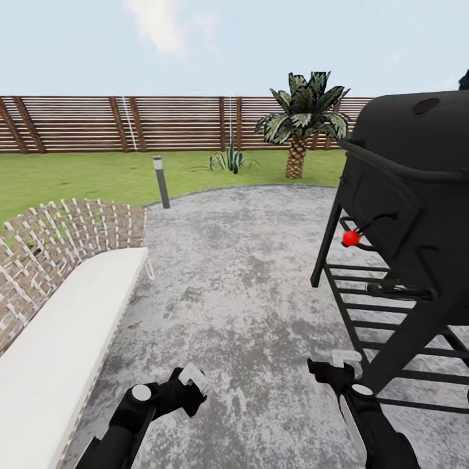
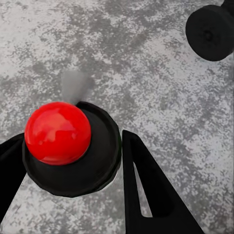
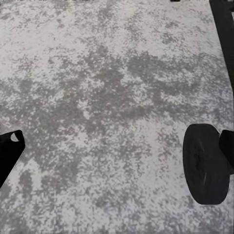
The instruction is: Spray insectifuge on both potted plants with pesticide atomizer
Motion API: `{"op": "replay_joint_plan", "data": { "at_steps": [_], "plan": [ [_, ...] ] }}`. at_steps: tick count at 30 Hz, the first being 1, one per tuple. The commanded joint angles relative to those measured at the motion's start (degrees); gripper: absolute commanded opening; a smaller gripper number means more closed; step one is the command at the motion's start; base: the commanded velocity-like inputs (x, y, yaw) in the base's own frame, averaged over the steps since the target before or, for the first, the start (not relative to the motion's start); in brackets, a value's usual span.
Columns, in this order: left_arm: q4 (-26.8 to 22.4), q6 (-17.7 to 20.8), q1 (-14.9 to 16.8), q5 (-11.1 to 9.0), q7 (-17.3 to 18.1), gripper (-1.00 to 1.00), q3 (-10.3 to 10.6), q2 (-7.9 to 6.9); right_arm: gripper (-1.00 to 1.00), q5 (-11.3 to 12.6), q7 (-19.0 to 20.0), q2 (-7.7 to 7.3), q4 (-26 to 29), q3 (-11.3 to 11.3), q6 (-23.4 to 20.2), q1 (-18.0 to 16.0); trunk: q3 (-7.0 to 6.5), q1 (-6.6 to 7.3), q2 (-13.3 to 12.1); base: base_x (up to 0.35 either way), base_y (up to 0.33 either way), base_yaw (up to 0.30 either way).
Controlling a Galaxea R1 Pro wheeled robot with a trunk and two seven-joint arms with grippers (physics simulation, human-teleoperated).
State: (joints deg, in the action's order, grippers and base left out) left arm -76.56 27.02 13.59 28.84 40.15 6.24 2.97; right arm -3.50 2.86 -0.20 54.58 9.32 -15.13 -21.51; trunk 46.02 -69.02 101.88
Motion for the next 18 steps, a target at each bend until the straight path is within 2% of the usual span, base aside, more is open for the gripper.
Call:
{"op": "replay_joint_plan", "data": {
  "at_steps": [1, 10, 18],
  "plan": [
    [-0.08, 0.23, 0.03, 0.34, 0.36, -1.0, -0.02, 0.02, 1.0, -0.37, 0.3, 0.02, 0.1, 0.11, -0.34, -0.02, 0.05, -0.01, 0.02, 0.172, 0.212, -0.014],
    [-0.08, 0.23, 0.03, 0.34, 0.29, -1.0, 0.0, 0.02, 1.0, -0.37, 0.3, 0.04, 0.11, 0.14, -0.37, -0.02, 0.04, -0.01, 0.02, 0.238, 0.239, -0.002],
    [-0.08, 0.23, 0.03, 0.34, 0.28, -1.0, 0.0, 0.02, 1.0, -0.37, 0.3, 0.05, 0.13, 0.13, -0.35, -0.02, 0.04, -0.01, 0.02, 0.333, 0.113, 0.0]
  ]
}}
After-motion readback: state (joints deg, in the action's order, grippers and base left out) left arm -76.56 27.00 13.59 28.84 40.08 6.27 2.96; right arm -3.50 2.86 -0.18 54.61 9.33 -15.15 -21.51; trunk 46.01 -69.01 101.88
